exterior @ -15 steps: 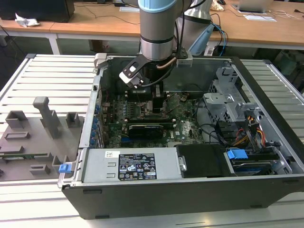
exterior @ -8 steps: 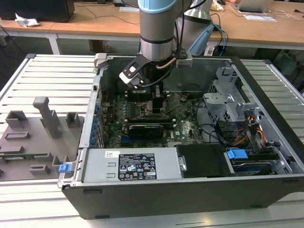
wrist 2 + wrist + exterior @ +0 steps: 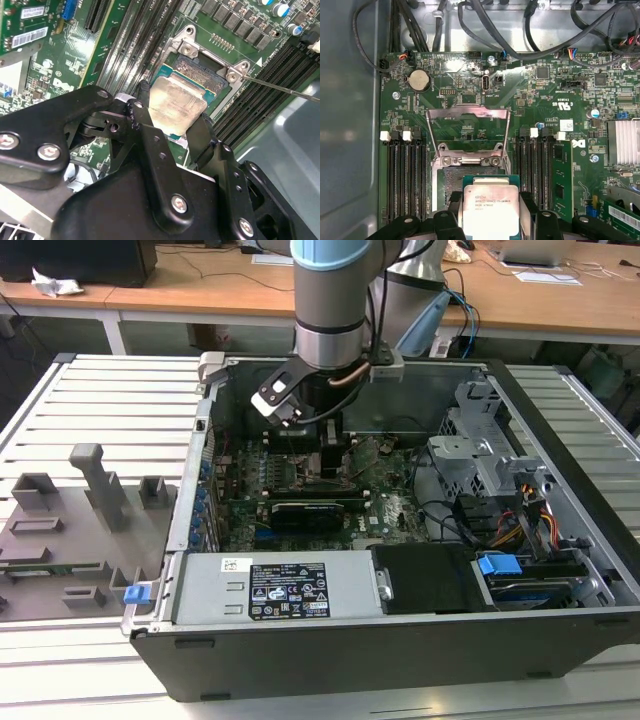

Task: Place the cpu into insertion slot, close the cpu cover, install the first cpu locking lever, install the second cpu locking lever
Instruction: 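Place the cpu into insertion slot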

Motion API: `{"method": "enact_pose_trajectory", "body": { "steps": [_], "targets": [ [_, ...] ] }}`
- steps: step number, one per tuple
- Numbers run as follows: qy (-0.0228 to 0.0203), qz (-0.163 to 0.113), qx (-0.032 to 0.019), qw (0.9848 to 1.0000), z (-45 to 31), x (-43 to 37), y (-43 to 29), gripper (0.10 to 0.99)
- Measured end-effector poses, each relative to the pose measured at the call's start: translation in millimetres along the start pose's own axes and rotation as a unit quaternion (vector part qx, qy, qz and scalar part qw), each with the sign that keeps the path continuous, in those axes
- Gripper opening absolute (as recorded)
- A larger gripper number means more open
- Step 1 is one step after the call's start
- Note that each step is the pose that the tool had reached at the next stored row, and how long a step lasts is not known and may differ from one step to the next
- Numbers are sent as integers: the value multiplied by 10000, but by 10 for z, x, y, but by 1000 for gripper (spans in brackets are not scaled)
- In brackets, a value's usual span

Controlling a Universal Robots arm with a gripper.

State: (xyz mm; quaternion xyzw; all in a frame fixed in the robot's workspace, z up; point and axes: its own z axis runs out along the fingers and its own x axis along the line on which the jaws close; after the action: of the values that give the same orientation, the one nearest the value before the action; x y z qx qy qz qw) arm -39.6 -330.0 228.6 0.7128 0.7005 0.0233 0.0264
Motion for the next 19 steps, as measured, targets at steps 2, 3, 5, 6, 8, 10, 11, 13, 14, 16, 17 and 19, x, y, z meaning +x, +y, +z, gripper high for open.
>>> {"method": "enact_pose_trajectory", "body": {
  "steps": [2, 3, 5, 6, 8, 10, 11, 13, 14, 16, 17, 19],
  "targets": [
    [0, -7, 0, 10000, 22, 6, -8, 537],
    [0, -27, 1, 10000, 34, 16, -10, 537],
    [4, -54, 0, 10000, 47, 23, -11, 537],
    [4, -60, 0, 10000, 52, 23, -12, 537],
    [4, -60, 0, 10000, 60, 23, -13, 537],
    [3, -60, 0, 10000, 68, 24, -14, 537],
    [3, -60, 0, 10000, 72, 24, -15, 537],
    [4, -60, 0, 10000, 78, 25, -15, 537],
    [4, -60, 0, 10000, 80, 26, -17, 537],
    [5, -61, 0, 10000, 91, 29, -19, 537],
    [4, -61, 0, 10000, 100, 31, -20, 537],
    [3, -60, 0, 10000, 108, 34, -21, 537]
  ]
}}
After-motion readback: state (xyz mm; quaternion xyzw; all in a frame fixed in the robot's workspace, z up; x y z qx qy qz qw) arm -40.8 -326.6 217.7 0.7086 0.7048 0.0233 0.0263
